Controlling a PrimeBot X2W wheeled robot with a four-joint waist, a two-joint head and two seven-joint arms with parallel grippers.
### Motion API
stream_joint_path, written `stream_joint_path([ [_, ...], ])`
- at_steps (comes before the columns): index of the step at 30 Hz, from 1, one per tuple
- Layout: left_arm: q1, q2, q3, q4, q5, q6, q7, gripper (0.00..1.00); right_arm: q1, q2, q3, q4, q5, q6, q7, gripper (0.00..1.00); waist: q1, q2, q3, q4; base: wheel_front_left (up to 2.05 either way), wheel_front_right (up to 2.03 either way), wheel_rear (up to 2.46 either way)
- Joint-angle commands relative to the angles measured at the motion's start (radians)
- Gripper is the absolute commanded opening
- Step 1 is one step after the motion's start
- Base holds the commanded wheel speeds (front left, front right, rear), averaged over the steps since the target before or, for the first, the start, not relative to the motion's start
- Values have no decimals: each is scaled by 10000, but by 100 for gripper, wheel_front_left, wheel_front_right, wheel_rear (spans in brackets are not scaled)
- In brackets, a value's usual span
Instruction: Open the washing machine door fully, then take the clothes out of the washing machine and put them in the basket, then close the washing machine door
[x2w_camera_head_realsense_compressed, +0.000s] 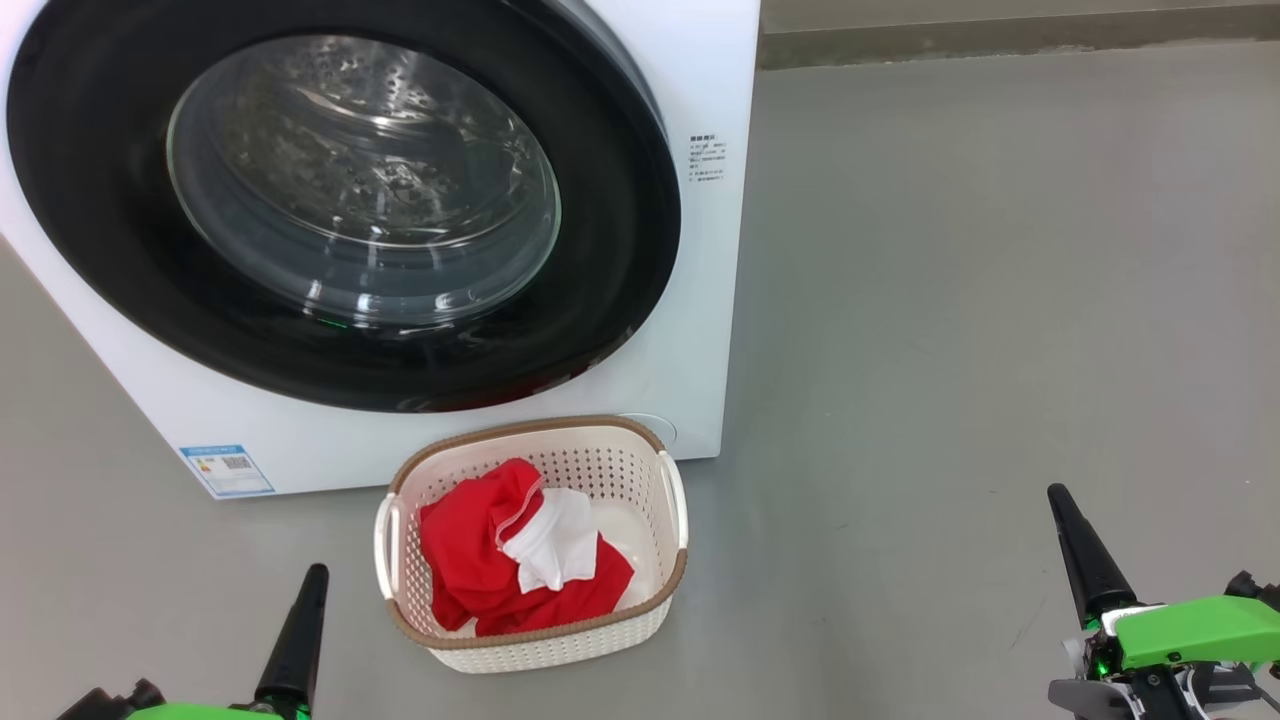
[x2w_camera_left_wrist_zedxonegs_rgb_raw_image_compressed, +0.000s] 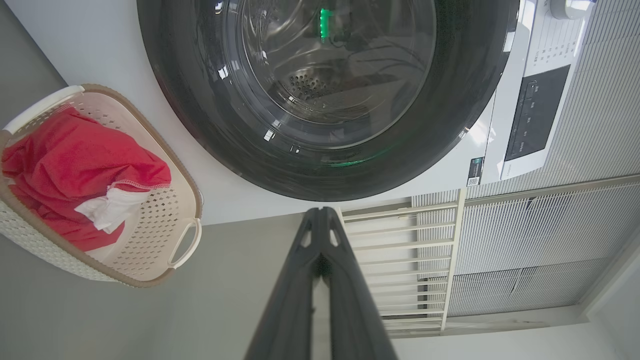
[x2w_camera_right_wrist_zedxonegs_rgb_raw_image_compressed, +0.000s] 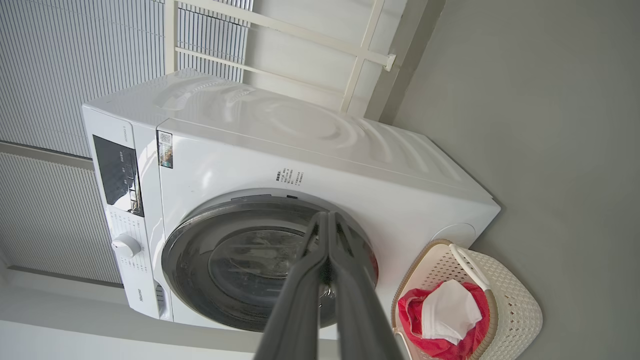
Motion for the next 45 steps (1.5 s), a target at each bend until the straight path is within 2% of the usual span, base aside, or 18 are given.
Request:
stream_joint_path([
  [1,-475,67,354,-192,-292,-63,110,0,-563,-168,118,-226,326,7,83,0,0,0,13,8,0,0,0],
  [12,-615,28,440,-149,-1474,-69,426,0,-740,-190,93,-135,1558,6,407,0,0,0,101,56,0,0,0],
  [45,-615,28,439,-150,-1486,-69,427,0,-741,-191,93,-134,1569,6,409,0,0,0,102,57,0,0,0],
])
